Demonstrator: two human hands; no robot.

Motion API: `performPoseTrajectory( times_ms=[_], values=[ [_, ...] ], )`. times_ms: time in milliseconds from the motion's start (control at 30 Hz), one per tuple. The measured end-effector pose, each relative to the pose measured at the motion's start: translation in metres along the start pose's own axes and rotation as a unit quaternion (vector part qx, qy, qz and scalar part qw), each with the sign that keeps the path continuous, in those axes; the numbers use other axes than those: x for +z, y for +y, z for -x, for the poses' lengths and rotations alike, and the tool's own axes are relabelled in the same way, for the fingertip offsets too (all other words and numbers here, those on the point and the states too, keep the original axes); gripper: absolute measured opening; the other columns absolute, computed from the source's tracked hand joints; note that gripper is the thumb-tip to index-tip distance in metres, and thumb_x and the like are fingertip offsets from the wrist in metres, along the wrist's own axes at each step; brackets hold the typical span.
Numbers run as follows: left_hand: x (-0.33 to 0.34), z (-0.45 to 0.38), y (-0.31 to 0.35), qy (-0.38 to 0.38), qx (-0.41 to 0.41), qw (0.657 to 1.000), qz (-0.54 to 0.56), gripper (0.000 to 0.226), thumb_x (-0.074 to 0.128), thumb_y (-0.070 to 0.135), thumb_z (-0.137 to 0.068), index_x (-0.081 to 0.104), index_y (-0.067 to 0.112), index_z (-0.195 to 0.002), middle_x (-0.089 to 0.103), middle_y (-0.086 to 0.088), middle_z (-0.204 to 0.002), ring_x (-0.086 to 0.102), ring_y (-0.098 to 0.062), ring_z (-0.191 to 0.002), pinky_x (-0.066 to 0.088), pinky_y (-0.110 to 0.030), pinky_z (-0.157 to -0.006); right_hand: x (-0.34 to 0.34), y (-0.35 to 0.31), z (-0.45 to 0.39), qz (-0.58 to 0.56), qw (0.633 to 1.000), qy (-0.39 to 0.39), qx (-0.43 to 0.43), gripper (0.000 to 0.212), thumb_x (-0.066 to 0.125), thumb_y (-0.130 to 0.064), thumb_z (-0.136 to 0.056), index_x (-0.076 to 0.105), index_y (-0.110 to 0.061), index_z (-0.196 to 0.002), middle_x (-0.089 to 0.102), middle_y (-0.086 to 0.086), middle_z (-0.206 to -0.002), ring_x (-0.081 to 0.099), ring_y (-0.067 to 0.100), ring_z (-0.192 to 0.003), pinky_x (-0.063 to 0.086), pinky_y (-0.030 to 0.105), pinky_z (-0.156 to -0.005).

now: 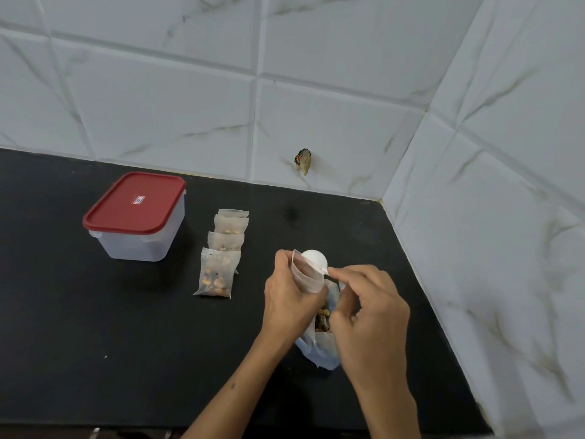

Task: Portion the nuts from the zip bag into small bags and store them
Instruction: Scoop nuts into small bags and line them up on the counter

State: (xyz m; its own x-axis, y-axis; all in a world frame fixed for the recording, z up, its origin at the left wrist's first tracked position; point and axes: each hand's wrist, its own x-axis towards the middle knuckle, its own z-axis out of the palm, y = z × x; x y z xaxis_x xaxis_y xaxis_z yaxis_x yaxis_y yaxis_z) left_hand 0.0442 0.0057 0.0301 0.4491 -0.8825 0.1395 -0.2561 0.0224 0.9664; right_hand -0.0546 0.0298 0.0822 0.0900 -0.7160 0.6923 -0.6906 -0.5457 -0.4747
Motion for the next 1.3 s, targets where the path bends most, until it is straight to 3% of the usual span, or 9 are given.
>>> performPoseTrajectory(
  times_ms=[200,367,467,633,733,867,1100,1233,1300],
  values=[
    [-0.003,0.003,0.001,-0.02,0.014,1.0,0.006,0.041,0.078,0.017,-0.07,0.046,0.018,-0.096,0.059,0.008,-0.08,0.058,0.005,-0.071,0.045,-0.012,-0.058,0.003,0.006,0.001,-0.028,0.997,-0.068,0.021,0.013,0.071,-0.001,-0.073,0.074,-0.005,-0.085,0.071,0.006,-0.08,0.065,0.011,-0.071,0.058,0.024,-0.063],
    [-0.005,0.003,-0.005,0.003,-0.034,0.999,-0.034,0.035,0.071,0.024,-0.078,0.044,0.023,-0.099,0.059,0.007,-0.088,0.059,-0.004,-0.077,0.047,-0.016,-0.06,-0.017,0.009,-0.007,-0.074,0.986,-0.026,0.144,0.022,0.063,0.001,-0.084,0.073,-0.015,-0.095,0.061,-0.019,-0.084,0.059,-0.009,-0.084,0.042,-0.001,-0.064],
    [-0.008,0.003,-0.017,0.015,-0.107,0.993,-0.045,0.042,0.075,0.033,-0.076,0.044,0.021,-0.102,0.057,0.005,-0.094,0.06,-0.01,-0.087,0.05,-0.023,-0.066,-0.016,0.031,-0.007,0.037,0.972,-0.135,0.187,0.024,0.061,-0.003,-0.087,0.07,-0.015,-0.105,0.064,-0.007,-0.098,0.057,0.0,-0.083,0.044,0.006,-0.068],
    [-0.003,0.011,-0.041,-0.034,-0.232,0.971,-0.05,0.068,0.084,0.043,-0.063,0.042,0.015,-0.108,0.053,0.0,-0.104,0.057,-0.017,-0.098,0.053,-0.034,-0.079,0.013,0.053,-0.007,0.185,0.828,-0.45,0.279,0.04,0.057,-0.014,-0.091,0.051,-0.018,-0.13,0.049,0.006,-0.13,0.05,0.02,-0.118,0.041,0.031,-0.098],
    [0.002,0.017,-0.045,-0.058,-0.272,0.96,-0.042,0.065,0.083,0.035,-0.069,0.036,0.012,-0.109,0.049,0.002,-0.095,0.056,-0.017,-0.094,0.048,-0.025,-0.064,0.013,0.051,-0.005,0.202,0.767,-0.496,0.354,0.041,0.053,-0.021,-0.095,0.044,-0.014,-0.134,0.043,0.009,-0.134,0.046,0.025,-0.123,0.039,0.036,-0.1],
    [0.009,0.02,-0.052,-0.052,-0.313,0.948,-0.034,0.057,0.078,0.013,-0.07,0.035,0.009,-0.106,0.047,0.0,-0.089,0.057,-0.021,-0.091,0.049,-0.028,-0.063,-0.001,0.042,0.027,0.215,0.868,-0.409,0.181,0.026,0.041,-0.006,-0.094,0.058,-0.012,-0.111,0.054,0.008,-0.117,0.053,0.023,-0.108,0.046,0.031,-0.089],
    [0.02,0.023,-0.058,-0.043,-0.32,0.945,0.052,0.049,0.075,0.007,-0.073,0.043,0.002,-0.109,0.058,-0.012,-0.096,0.065,-0.024,-0.085,0.058,-0.039,-0.069,0.016,0.041,0.055,0.258,0.86,-0.418,0.138,0.03,0.055,-0.024,-0.094,0.055,-0.014,-0.123,0.051,0.001,-0.122,0.047,0.014,-0.108,0.04,0.022,-0.084],
    [0.019,0.024,-0.06,-0.056,-0.312,0.946,0.059,0.043,0.073,0.01,-0.078,0.042,0.007,-0.108,0.055,-0.008,-0.099,0.061,-0.02,-0.089,0.054,-0.033,-0.069,0.027,0.037,0.066,0.239,0.891,-0.363,0.131,0.037,0.094,-0.022,-0.045,0.073,-0.015,-0.074,0.064,-0.003,-0.076,0.056,0.011,-0.066,0.046,0.021,-0.055],
    [0.017,0.025,-0.062,-0.061,-0.31,0.947,0.057,0.04,0.072,0.011,-0.079,0.044,0.007,-0.108,0.056,-0.009,-0.101,0.06,-0.019,-0.089,0.052,-0.029,-0.066,0.025,0.036,0.068,0.215,0.901,-0.343,0.16,0.038,0.089,-0.024,-0.057,0.073,-0.017,-0.091,0.064,-0.004,-0.09,0.056,0.01,-0.078,0.047,0.021,-0.064]
  ],
)
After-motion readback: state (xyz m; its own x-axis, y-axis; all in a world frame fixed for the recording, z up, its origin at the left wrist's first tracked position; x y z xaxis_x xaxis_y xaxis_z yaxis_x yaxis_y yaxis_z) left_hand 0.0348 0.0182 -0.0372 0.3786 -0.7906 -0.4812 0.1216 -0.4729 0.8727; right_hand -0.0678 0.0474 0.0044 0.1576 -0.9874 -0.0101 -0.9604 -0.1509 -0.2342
